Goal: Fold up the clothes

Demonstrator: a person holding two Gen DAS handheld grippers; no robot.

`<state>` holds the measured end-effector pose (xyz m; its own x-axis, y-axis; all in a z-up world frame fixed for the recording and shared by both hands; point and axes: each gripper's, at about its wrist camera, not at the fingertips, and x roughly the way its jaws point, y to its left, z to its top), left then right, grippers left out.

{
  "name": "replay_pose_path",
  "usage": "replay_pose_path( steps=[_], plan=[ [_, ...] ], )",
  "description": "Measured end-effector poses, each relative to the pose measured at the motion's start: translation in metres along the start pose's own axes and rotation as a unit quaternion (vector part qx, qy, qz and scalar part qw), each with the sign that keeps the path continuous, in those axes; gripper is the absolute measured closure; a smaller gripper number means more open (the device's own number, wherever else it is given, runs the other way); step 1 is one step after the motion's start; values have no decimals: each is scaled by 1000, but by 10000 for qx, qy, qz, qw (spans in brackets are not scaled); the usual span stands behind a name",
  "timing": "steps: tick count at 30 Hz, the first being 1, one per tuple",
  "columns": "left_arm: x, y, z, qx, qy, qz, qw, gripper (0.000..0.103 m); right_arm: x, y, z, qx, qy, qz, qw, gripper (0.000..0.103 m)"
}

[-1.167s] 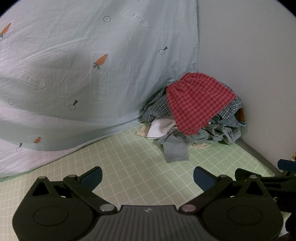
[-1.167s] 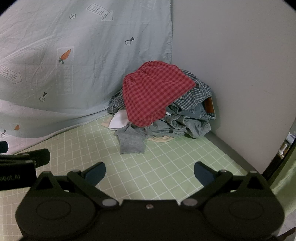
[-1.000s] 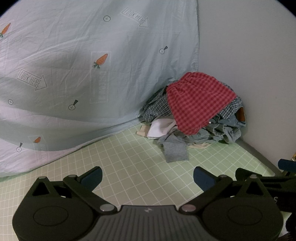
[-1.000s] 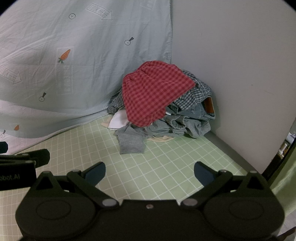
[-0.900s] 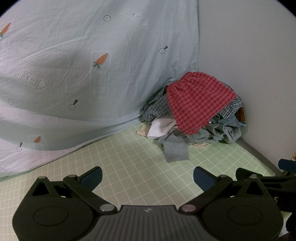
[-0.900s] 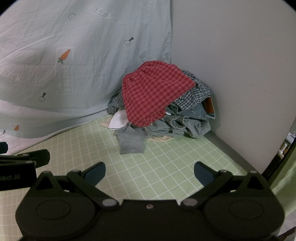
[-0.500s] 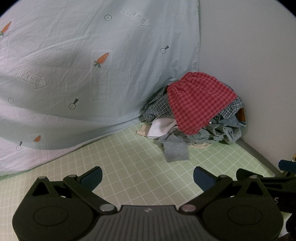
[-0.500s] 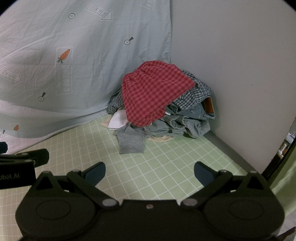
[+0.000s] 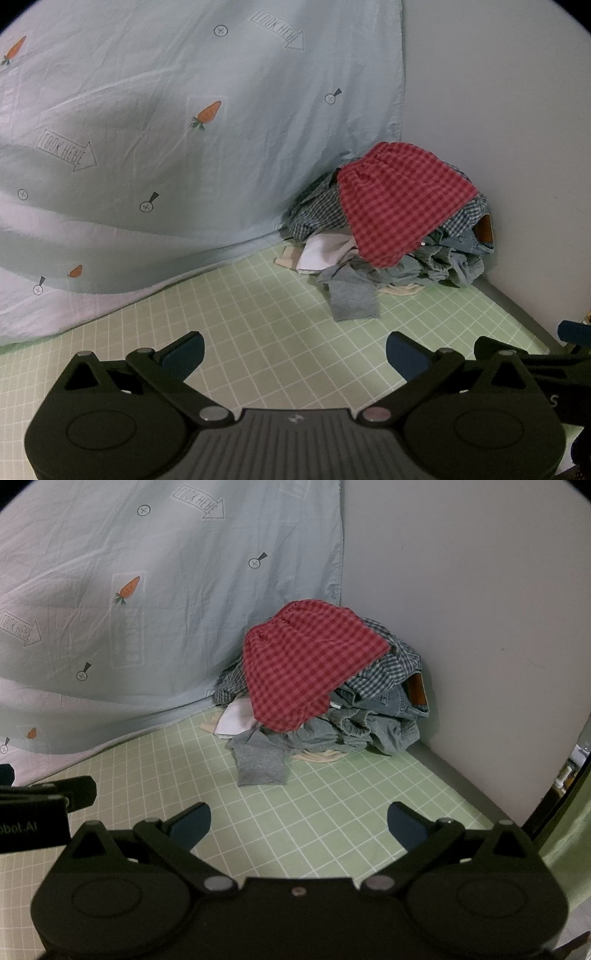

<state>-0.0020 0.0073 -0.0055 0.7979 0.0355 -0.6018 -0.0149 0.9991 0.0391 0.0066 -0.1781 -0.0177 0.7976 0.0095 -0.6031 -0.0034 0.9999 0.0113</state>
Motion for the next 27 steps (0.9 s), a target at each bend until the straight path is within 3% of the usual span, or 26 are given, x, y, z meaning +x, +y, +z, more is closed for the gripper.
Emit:
replay_pose_path(
  steps=[27],
  plan=[
    [6,0,2,-39,92,-14,9999,0,3,0,2,24,64,-49,10000,0]
  ],
)
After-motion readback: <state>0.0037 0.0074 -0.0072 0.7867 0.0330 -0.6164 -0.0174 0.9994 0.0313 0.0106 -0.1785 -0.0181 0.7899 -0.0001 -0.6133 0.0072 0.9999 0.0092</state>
